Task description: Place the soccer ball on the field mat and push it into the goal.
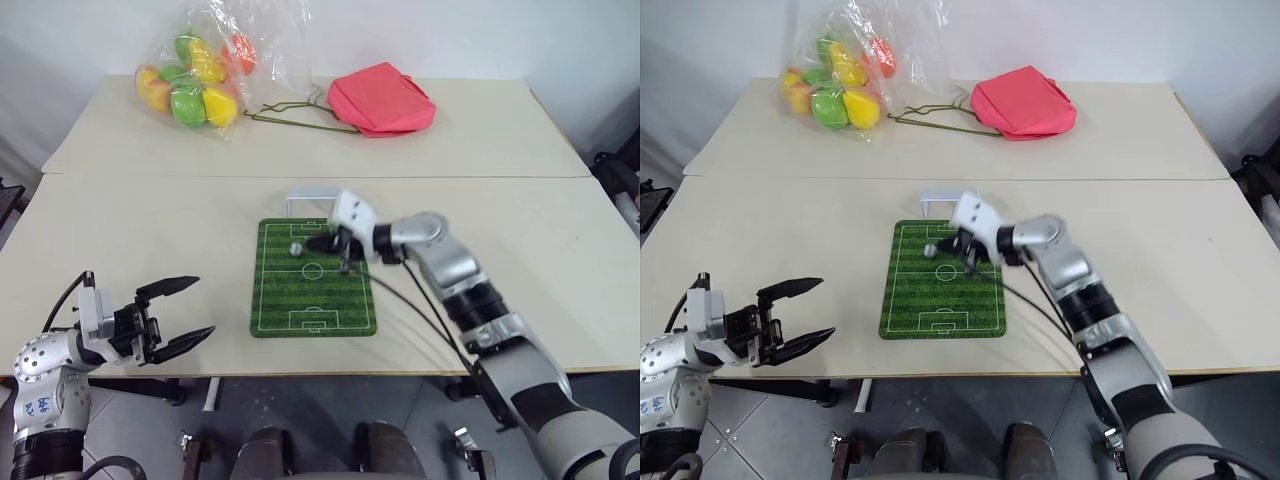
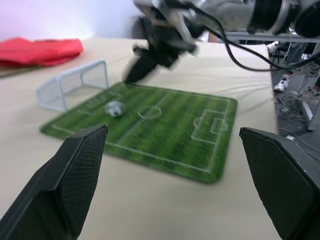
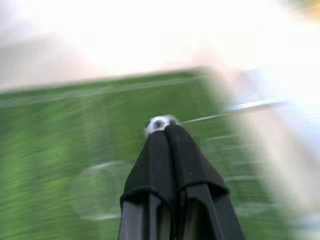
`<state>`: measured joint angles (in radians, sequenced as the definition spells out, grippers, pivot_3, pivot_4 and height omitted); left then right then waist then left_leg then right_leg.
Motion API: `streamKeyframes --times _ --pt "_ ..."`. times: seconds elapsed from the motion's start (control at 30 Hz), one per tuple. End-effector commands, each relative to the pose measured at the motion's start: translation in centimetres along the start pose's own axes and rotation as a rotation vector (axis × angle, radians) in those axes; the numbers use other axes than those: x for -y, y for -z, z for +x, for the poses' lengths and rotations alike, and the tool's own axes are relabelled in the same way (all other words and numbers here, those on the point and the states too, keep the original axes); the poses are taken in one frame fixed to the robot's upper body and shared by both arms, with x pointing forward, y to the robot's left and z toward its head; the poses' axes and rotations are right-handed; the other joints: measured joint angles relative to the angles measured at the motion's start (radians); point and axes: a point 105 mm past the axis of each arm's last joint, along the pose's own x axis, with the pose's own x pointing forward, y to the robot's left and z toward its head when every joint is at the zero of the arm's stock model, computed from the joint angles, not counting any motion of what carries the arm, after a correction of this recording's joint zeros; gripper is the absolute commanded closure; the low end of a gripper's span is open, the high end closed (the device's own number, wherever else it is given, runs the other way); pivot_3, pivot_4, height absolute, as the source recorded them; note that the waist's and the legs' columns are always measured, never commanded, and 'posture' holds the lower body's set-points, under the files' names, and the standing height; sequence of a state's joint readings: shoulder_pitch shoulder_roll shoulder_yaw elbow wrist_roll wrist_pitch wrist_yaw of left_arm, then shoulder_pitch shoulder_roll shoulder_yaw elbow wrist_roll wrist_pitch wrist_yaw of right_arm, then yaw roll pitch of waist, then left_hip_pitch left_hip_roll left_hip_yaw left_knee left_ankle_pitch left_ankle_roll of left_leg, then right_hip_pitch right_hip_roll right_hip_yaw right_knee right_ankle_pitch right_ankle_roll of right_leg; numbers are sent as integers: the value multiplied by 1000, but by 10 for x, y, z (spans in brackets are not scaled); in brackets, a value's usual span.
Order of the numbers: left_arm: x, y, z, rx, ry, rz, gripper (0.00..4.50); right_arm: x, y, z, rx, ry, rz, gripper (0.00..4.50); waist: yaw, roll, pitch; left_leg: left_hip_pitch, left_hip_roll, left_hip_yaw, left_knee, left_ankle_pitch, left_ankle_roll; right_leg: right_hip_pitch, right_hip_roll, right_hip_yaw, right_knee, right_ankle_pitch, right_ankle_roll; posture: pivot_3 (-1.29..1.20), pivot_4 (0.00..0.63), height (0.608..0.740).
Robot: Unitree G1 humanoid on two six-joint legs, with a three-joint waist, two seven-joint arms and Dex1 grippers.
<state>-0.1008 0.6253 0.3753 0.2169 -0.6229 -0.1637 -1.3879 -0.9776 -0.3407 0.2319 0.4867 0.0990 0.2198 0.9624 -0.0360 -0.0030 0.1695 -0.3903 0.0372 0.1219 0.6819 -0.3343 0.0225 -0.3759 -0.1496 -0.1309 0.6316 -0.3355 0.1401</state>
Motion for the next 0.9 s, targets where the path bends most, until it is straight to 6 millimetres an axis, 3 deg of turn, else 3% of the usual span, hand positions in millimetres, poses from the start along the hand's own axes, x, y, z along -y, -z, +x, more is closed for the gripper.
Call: streamKeyframes --times 0.03,0.23,0.37,0.43,0.63,0.8,0.9 --pt "-5 -3 -4 -7 -18 27 0 15 -14 -9 56 59 -17 4466 -4 0 0 0 0 0 0 0 0 0 0 0 0 0 0 0 150 740" --pt "-18 -2 -2 -2 -75 38 0 25 -35 -26 144 91 -12 4466 -21 0 0 0 -1 0 -1 0 0 0 0 0 0 0 0 0 150 740" --pt "-37 -9 -5 41 -207 10 0 27 -18 -48 114 66 58 4466 -18 0 0 0 -1 -1 -1 0 0 0 0 0 0 0 0 0 150 740" --pt "-46 -8 -8 32 -281 -25 0 25 1 -60 57 35 114 3885 -16 0 0 0 1 -3 0 0 0 1 -1 0 1 0 0 0 150 740" --pt "-55 -12 -15 29 -381 -43 0 19 63 -125 -43 50 188 1956 -12 -1 1 -1 -3 -2 -1 0 1 1 -2 0 -1 0 0 0 150 740" --pt "-54 -13 -24 8 -417 -44 0 15 75 -162 -5 69 200 181 -21 0 1 0 -2 0 -1 0 1 1 -1 0 -2 0 0 0 150 740" --pt "-46 -18 -30 28 -382 -54 0 9 77 -177 0 39 188 41 -22 0 1 1 0 2 -1 0 0 1 0 1 -2 0 0 0 150 740"
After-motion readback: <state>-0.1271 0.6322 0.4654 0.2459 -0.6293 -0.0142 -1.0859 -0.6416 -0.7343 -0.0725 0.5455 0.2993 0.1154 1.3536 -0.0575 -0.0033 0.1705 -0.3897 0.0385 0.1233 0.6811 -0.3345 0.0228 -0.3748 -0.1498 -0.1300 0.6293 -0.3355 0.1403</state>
